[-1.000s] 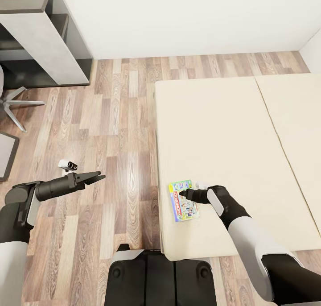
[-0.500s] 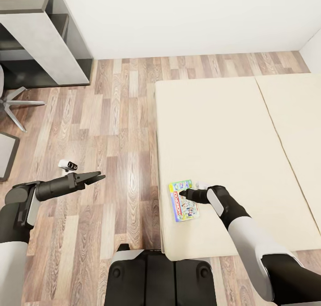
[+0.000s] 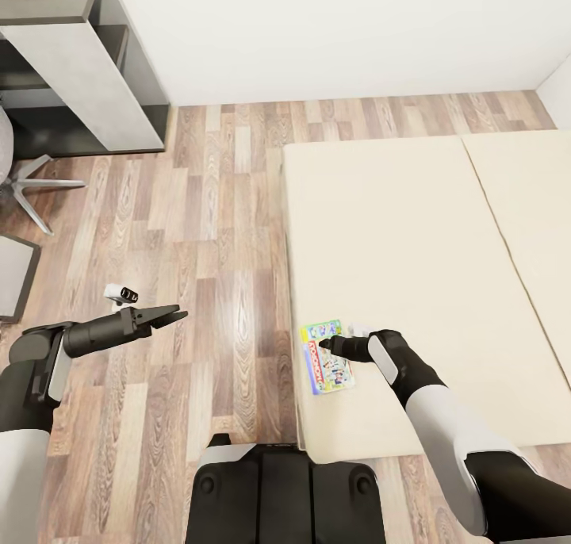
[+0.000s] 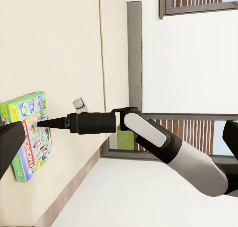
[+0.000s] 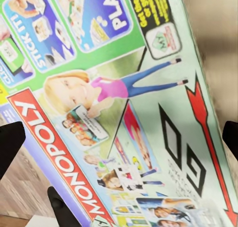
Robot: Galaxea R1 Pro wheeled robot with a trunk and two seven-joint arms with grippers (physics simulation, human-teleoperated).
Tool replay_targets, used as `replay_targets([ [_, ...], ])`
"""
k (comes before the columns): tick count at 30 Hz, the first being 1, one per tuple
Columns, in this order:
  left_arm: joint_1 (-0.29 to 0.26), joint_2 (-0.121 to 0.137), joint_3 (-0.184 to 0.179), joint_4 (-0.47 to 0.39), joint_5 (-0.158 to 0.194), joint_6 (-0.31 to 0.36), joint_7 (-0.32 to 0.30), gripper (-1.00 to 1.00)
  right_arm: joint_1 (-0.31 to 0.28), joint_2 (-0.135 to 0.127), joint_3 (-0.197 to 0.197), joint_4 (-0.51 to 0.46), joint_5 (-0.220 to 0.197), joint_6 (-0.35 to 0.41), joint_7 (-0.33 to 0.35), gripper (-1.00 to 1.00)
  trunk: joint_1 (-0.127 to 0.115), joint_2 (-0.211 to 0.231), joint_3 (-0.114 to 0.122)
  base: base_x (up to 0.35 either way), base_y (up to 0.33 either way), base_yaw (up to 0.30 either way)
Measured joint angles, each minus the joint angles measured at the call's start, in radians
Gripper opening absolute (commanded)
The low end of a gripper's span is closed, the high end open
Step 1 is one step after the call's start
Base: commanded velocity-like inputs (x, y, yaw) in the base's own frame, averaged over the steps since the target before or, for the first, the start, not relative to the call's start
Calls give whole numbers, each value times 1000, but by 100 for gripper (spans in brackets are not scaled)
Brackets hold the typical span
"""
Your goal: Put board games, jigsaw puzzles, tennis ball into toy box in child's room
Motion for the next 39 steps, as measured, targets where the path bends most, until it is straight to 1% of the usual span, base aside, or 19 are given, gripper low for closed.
replay_targets([
  [21,0,-1,-1,0,0,0,0,100,0,-1,1,0,0,-5,0,100,0,0,0,0,98,0],
  [39,0,-1,-1,0,-1,0,0,100,0,-2,1,0,0,-11,0,100,0,0,0,0,7,0],
])
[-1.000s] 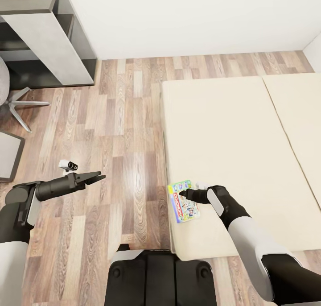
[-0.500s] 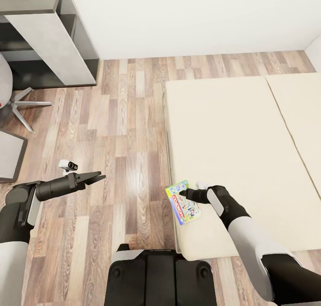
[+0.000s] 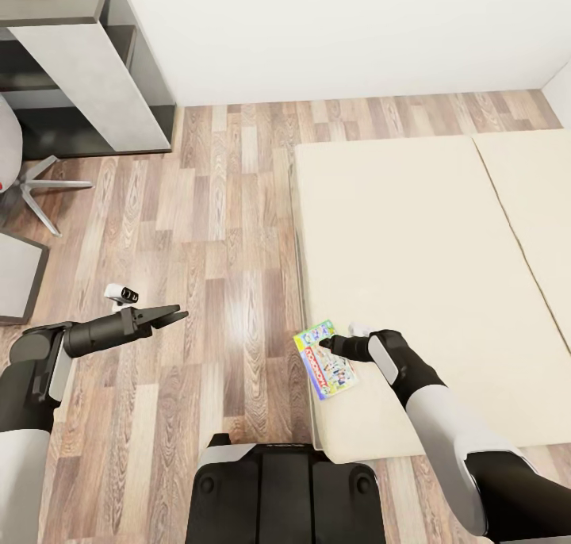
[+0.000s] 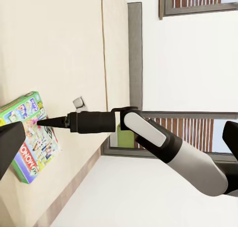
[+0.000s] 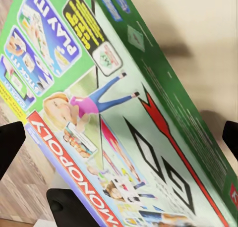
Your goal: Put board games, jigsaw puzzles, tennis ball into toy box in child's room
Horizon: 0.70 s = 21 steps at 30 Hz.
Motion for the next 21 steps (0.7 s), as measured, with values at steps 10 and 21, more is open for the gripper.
replay_targets([
  [10,0,0,0,0,0,0,0,100,0,-1,-1,1,-1,-1,0,100,0,0,0,0,0,0],
  [21,0,0,0,0,0,0,0,100,5,-5,-6,-24,-1,0,3,100,0,0,7,0,0,0],
])
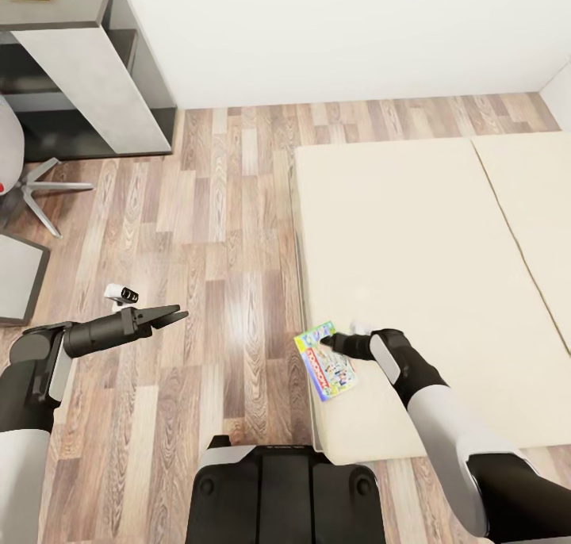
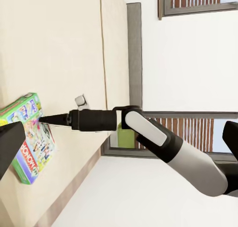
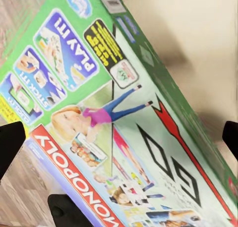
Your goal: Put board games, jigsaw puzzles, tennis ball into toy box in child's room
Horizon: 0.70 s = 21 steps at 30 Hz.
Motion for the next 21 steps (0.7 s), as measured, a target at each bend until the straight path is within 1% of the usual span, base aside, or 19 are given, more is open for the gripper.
replay_targets([
  [6,1,1,1,1,0,-1,0,100,8,-4,-1,-61,-1,3,-1,100,0,0,9,0,0,0],
  [21,3,1,2,4,-1,-1,0,100,20,-7,-2,-79,-5,5,-1,100,0,0,34,0,0,0],
])
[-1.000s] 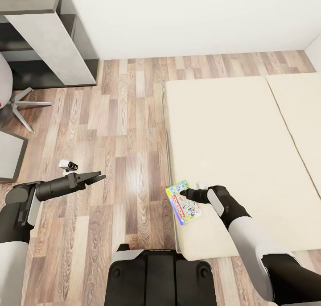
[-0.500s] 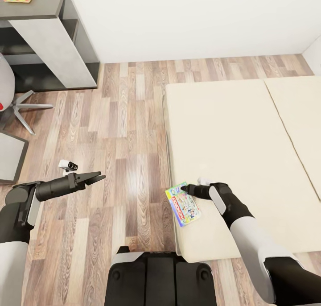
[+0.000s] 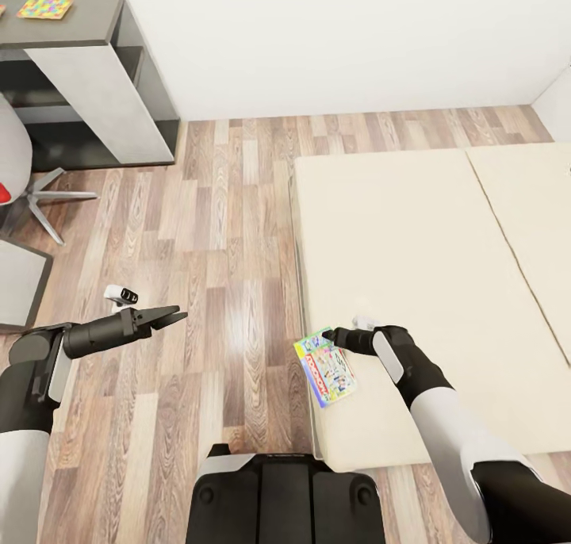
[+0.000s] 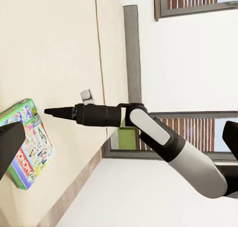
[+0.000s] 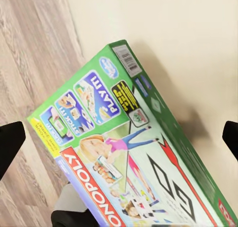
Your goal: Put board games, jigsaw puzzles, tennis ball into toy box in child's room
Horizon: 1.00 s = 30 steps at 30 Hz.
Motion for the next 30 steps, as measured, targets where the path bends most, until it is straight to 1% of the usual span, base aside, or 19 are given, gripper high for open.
replay_targets([
  [2,0,1,0,1,0,0,0,100,4,0,-1,-10,-3,1,2,100,0,0,3,0,0,0],
  [4,0,1,1,3,-1,-1,0,100,14,-5,-2,-44,-7,4,14,100,0,0,7,0,0,0],
  [6,1,3,1,5,-1,-1,2,100,37,-23,-4,-105,-10,9,45,100,0,0,10,0,0,0],
  [7,1,3,2,7,-1,-2,3,100,62,-39,-9,-161,-14,15,76,100,0,0,11,0,0,0],
  [8,1,4,2,7,-1,-2,4,100,78,-47,-12,-194,-20,20,92,100,0,0,13,0,0,0],
  [9,4,5,3,9,-2,-2,4,100,110,-60,-22,-262,-36,36,121,100,0,0,15,0,0,0],
  [11,10,6,4,11,-3,-3,5,100,150,-69,-39,-341,-63,62,146,100,0,0,18,0,0,0],
  [12,15,8,4,12,-3,-4,5,100,187,-74,-56,-409,-87,86,162,100,0,0,19,0,0,0],
  [13,19,8,4,13,-3,-5,6,100,208,-76,-65,-444,-98,98,169,100,0,0,21,0,0,0],
  [15,37,14,7,13,-4,-19,6,100,291,-80,-91,-577,-128,129,185,100,0,0,24,0,0,0],
  [16,43,17,8,14,-4,-25,6,100,315,-81,-96,-612,-133,134,190,100,0,0,26,0,0,0],
  [17,54,27,13,14,-4,-38,6,100,362,-83,-103,-676,-144,141,202,100,0,0,28,0,0,0],
  [18,61,32,17,14,-4,-44,5,100,387,-83,-106,-708,-150,143,210,100,0,0,29,0,0,0],
  [22,94,58,37,18,-4,-67,6,100,469,-84,-123,-812,-176,141,263,100,0,0,36,0,0,0],
  [23,116,71,52,25,-3,-83,6,100,505,-84,-140,-846,-185,139,302,100,0,0,37,0,0,0],
  [25,142,81,70,39,-3,-107,5,100,546,-84,-165,-869,-191,136,352,100,0,0,41,0,0,0],
  [28,177,91,99,67,-3,-160,2,100,615,-83,-208,-886,-194,111,439,100,0,0,46,0,0,0],
  [30,198,94,119,93,-3,-199,0,100,662,-82,-234,-891,-194,75,499,100,0,0,49,0,0,0],
])
